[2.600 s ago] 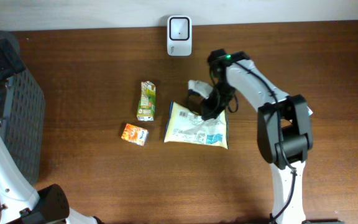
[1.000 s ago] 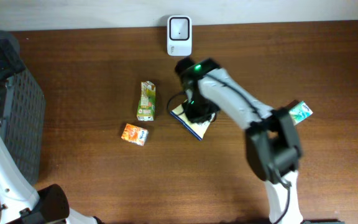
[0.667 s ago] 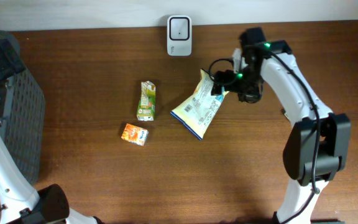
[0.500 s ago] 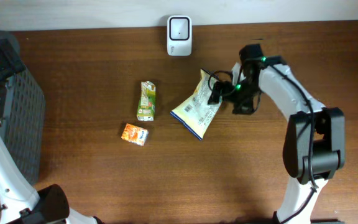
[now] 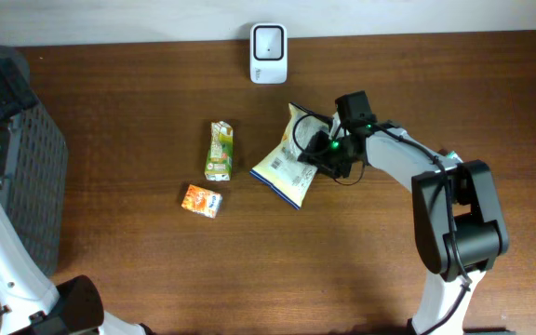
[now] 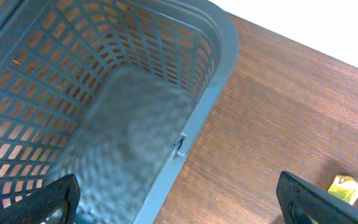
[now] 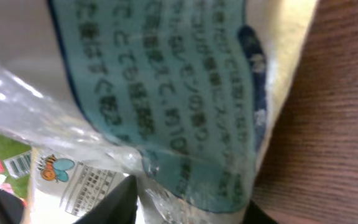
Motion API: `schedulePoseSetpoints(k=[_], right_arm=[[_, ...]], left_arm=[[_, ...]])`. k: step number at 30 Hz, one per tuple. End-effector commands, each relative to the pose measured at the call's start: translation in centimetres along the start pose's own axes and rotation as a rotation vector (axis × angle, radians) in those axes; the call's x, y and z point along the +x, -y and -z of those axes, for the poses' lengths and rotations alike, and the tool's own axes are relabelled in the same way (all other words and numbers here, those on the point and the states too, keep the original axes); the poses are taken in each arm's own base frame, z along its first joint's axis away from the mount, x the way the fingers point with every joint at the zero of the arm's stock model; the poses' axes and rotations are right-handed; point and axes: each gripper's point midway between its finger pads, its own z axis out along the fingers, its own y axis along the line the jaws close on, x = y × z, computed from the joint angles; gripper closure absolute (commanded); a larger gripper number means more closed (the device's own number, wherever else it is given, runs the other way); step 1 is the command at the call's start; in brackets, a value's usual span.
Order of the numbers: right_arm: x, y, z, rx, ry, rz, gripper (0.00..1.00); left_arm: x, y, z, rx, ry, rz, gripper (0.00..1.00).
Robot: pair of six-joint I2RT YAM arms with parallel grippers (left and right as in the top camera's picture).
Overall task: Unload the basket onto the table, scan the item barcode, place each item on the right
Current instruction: 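Raise the held snack bag toward the scanner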
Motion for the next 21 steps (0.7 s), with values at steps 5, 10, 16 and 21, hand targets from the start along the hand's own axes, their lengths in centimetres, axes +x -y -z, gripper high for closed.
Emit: schedulePoseSetpoints(k=[5,10,16,21], right_arm=[[0.8,-0.6,-0.2,-0.017,-0.027,0.118,0.90],[0.5,-3.1,3.0,-0.049,0.006,0.142,0.96],[0.9,-2.4,5.4,0.035,0.041,0.072,0.96],[2.1,0.1,5.5,0.153,0.005,0.026,0.96]], left_arm=[[-0.2,-0.1,0.1,-0.002,0.007,-0.011,0.01],[-0.2,-0.1,0.1,-0.002,0.007,-0.011,0.01],[-0.2,-0.1,0.1,-0.002,0.007,-0.011,0.01],[-0.2,-0.1,0.1,-0.002,0.007,-0.011,0.01]])
